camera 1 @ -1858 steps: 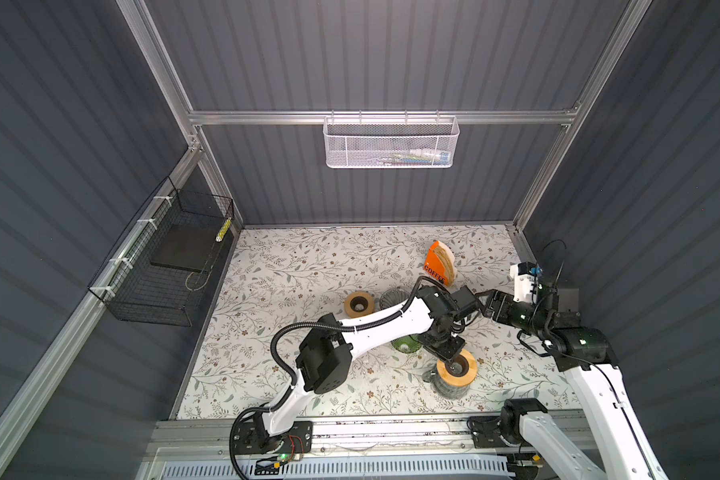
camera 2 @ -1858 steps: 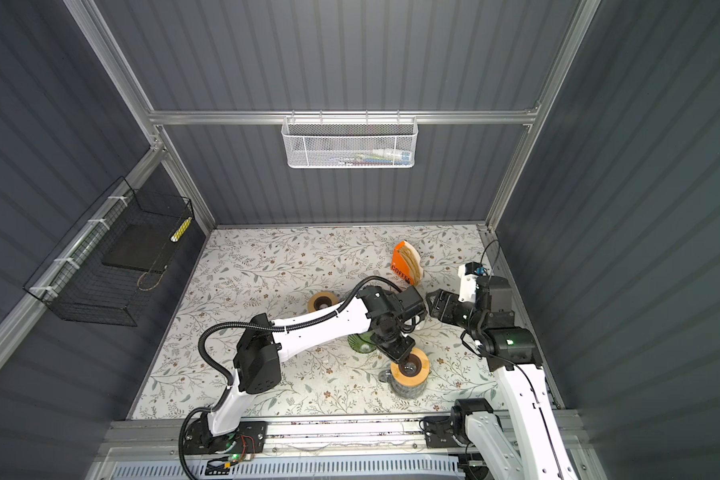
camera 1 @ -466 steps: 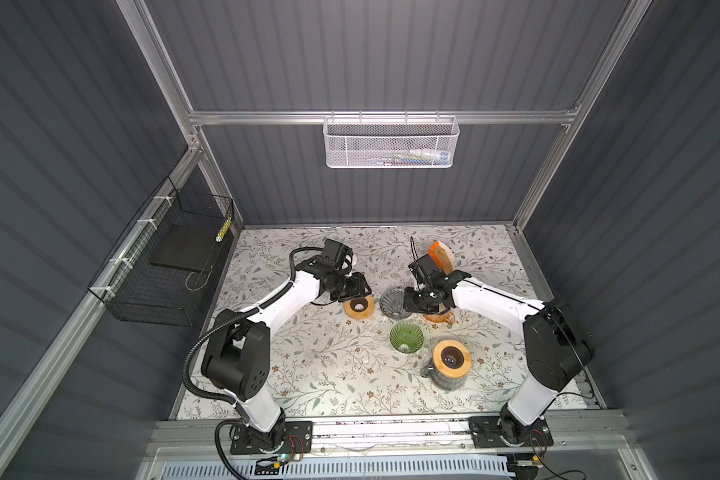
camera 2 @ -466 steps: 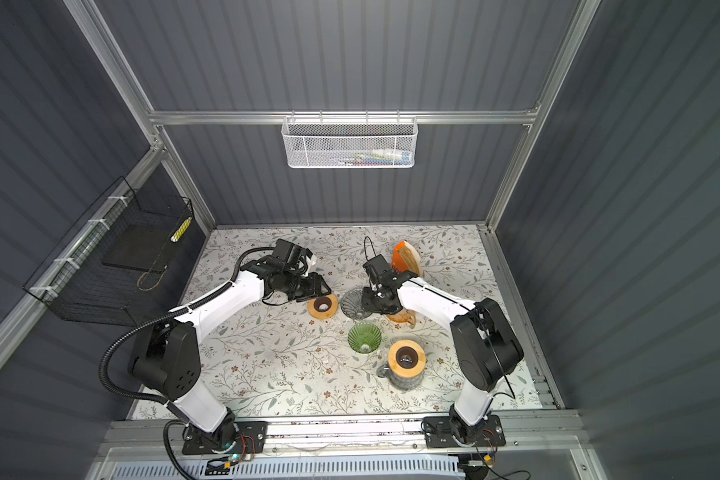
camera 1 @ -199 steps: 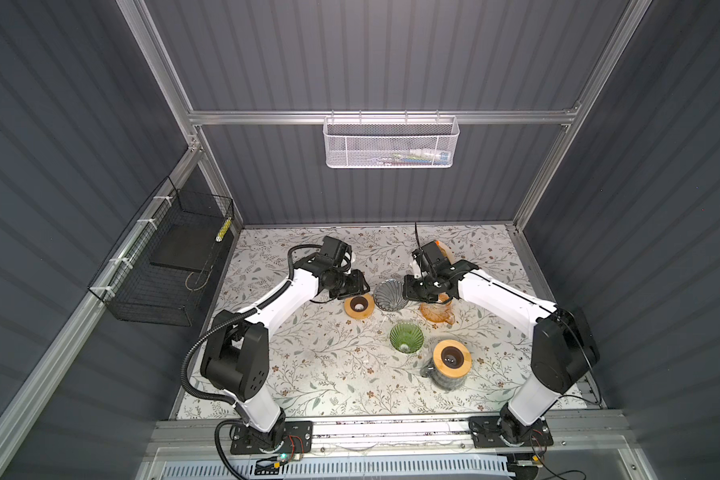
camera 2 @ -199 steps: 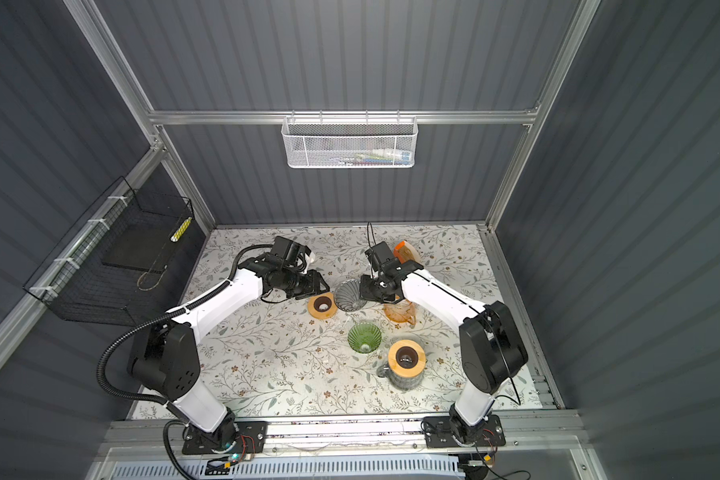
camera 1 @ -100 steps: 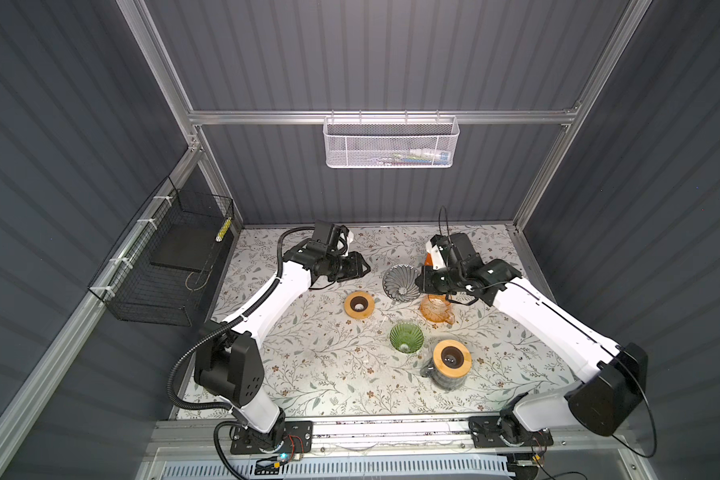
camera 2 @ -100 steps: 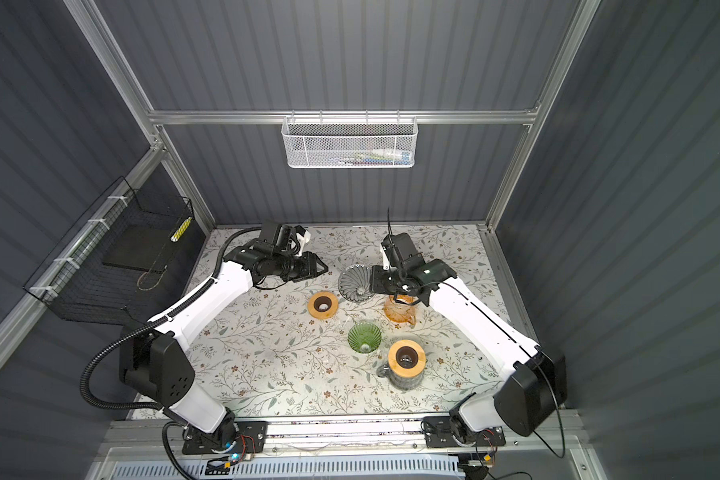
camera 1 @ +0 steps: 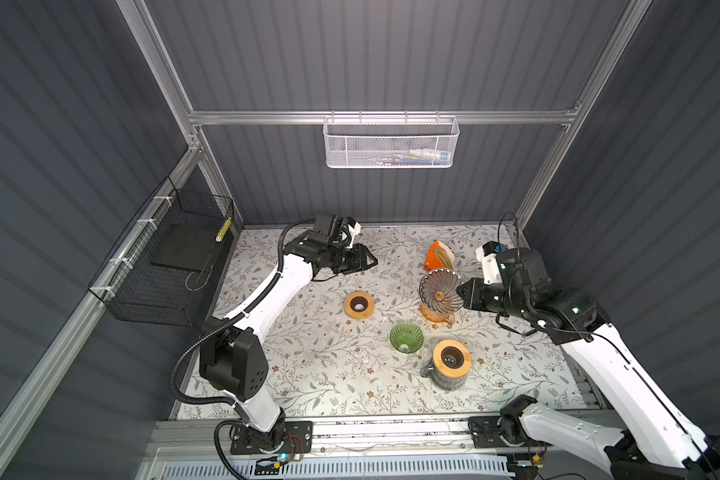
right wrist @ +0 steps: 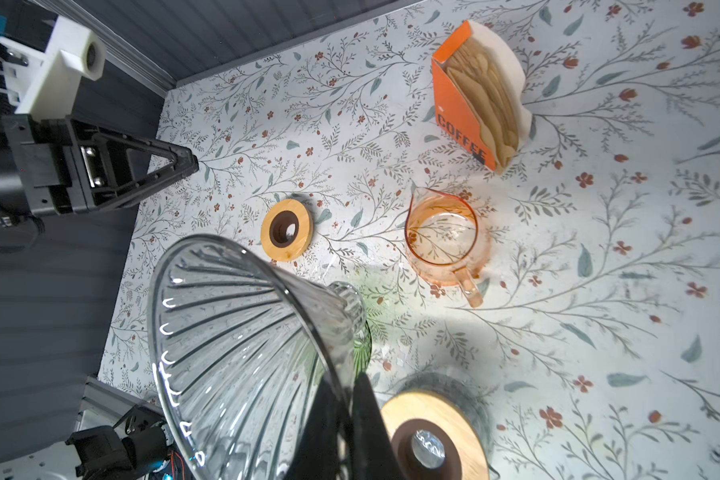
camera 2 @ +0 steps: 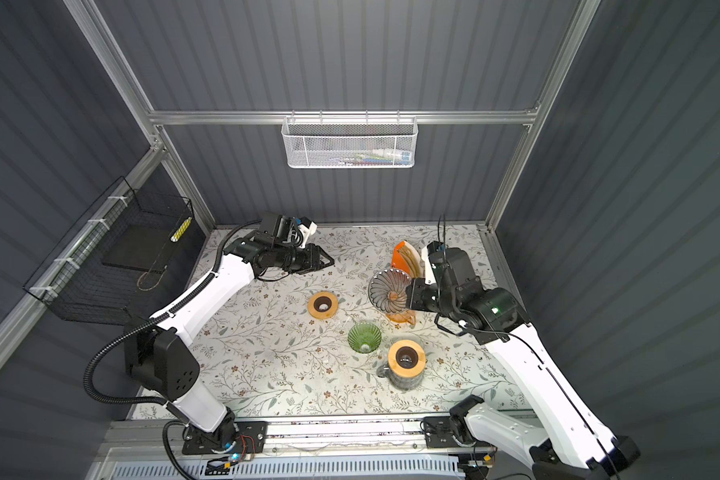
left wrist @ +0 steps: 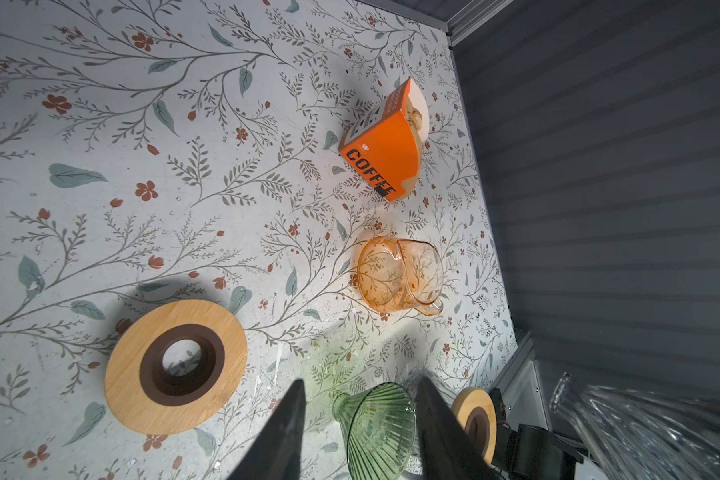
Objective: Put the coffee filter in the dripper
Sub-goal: 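Carry the dripper toward the stand-topped clear pitcher while left gripper reaches toward COFFEE box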
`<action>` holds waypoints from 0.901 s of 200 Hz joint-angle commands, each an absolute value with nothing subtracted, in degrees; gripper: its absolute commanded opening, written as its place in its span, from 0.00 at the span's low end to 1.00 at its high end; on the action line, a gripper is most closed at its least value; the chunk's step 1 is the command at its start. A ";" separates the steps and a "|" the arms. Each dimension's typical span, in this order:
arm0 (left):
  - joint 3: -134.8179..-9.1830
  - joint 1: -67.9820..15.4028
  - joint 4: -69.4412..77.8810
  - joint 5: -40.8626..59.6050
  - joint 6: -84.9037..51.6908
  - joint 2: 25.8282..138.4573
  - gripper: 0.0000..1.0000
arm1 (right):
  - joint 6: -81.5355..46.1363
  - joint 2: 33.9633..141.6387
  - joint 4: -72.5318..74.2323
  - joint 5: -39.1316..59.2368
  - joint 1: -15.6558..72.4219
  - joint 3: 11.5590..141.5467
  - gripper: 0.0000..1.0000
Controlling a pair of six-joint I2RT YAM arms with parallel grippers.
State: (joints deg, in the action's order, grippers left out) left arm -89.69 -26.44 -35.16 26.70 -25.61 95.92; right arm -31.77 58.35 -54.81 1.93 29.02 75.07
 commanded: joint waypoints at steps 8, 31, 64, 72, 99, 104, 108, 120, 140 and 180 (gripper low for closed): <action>-93.17 -28.48 -37.05 28.57 -22.97 96.37 0.45 | -32.34 55.96 -59.93 0.45 28.66 76.83 0.00; -93.82 -30.08 -37.31 27.95 -22.85 96.72 0.45 | -32.19 55.08 -62.49 0.97 28.65 77.88 0.00; -94.01 -34.07 -38.21 26.09 -22.24 96.37 0.45 | -32.69 51.88 -65.43 1.32 28.65 77.24 0.00; -93.76 -34.89 -38.44 25.85 -22.15 96.33 0.45 | -32.85 51.06 -66.18 1.37 28.65 76.85 0.00; -91.50 -35.77 -36.82 25.59 -23.58 95.22 0.45 | -32.96 49.51 -68.73 1.84 28.70 76.07 0.00; -91.00 -35.86 -36.34 25.92 -23.79 95.03 0.44 | -32.96 49.26 -69.09 1.90 28.65 75.97 0.00; -90.81 -35.96 -36.03 26.13 -23.98 94.91 0.44 | -32.99 49.01 -69.43 1.99 28.65 75.91 0.00; -90.27 -36.50 -35.69 26.45 -24.17 94.85 0.44 | -33.13 48.39 -70.15 2.06 28.70 75.68 0.00; -90.10 -37.21 -35.56 26.77 -24.24 95.01 0.44 | -33.04 47.99 -71.97 1.93 28.65 75.66 0.00; -89.43 -38.73 -33.56 27.60 -25.48 95.10 0.44 | -33.70 46.34 -73.48 2.87 28.65 73.45 0.00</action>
State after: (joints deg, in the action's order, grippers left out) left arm -90.24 -37.36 -35.55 26.11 -24.62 95.90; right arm -32.67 47.66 -72.01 1.93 28.80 74.98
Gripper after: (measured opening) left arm 0.438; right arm 0.079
